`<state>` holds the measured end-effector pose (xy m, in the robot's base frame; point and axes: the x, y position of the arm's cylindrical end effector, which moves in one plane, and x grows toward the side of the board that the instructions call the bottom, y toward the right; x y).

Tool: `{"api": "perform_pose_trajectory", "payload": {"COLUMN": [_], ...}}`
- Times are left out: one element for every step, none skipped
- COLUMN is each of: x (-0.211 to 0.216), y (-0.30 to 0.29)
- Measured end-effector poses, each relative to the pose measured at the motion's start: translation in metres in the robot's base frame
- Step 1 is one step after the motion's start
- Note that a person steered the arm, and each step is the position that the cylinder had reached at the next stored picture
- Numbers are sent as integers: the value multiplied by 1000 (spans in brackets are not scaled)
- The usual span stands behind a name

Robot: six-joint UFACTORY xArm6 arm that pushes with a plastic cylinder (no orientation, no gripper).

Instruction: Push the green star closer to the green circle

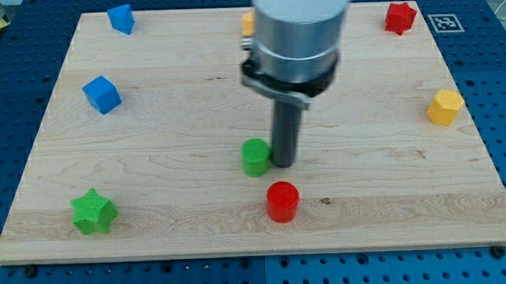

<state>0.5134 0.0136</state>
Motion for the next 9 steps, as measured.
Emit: {"api": "perform_pose_trajectory", "payload": {"x": [0, 0, -4, -25, -43, -43, -40, -24, 4], "y": [-56, -97, -104, -105, -133, -186, -242, -277, -292]}}
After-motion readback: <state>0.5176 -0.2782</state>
